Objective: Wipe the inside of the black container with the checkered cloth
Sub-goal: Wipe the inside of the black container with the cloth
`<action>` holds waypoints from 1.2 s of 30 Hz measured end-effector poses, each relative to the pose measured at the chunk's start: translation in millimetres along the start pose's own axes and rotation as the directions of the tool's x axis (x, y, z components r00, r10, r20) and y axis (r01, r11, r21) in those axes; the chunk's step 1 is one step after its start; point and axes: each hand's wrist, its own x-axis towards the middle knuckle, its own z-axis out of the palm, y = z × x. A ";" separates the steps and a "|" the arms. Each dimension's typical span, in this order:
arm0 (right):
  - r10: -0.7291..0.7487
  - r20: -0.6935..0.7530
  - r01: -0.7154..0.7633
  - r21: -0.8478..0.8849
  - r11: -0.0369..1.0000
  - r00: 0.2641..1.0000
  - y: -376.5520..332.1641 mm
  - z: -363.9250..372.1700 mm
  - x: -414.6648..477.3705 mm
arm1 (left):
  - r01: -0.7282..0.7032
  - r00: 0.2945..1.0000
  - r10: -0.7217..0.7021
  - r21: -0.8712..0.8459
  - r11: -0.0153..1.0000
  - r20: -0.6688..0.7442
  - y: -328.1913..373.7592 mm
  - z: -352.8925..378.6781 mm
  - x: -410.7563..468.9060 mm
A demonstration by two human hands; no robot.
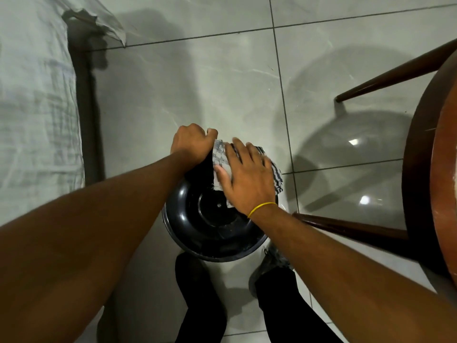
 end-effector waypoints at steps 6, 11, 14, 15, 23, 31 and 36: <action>0.296 -0.091 -0.283 0.130 0.950 0.951 -0.2 21.1 -62.0 | 0.016 1.000 -0.016 0.024 1.000 -0.002 4.2 -1.7 -5.2; 0.287 -0.101 -0.272 0.138 0.952 0.953 -7.7 52.8 -132.3 | 0.031 0.999 -0.031 0.024 0.999 0.013 5.3 2.4 -7.5; 0.195 -0.087 -0.188 0.087 0.978 0.977 -15.3 74.4 -172.3 | 0.048 0.999 -0.048 0.023 0.999 0.000 4.3 3.9 -7.1; 0.146 -0.077 -0.142 0.052 0.988 0.986 -18.9 82.2 -183.7 | 0.049 0.999 -0.049 0.031 0.998 -0.004 4.0 4.6 -7.5; -0.098 -0.094 0.089 -0.092 0.992 0.991 -46.1 104.8 -200.5 | 0.019 1.000 -0.018 0.073 0.997 -0.019 6.1 3.2 -10.7; -0.387 -0.112 0.363 -0.191 0.912 0.915 -67.3 104.2 -178.0 | 0.002 1.000 -0.002 0.062 0.998 -0.006 4.9 6.4 -8.1; -0.449 0.067 0.451 -0.246 0.858 0.891 -105.3 88.6 -137.8 | -0.022 0.999 0.018 0.090 0.996 0.048 1.4 5.1 -5.4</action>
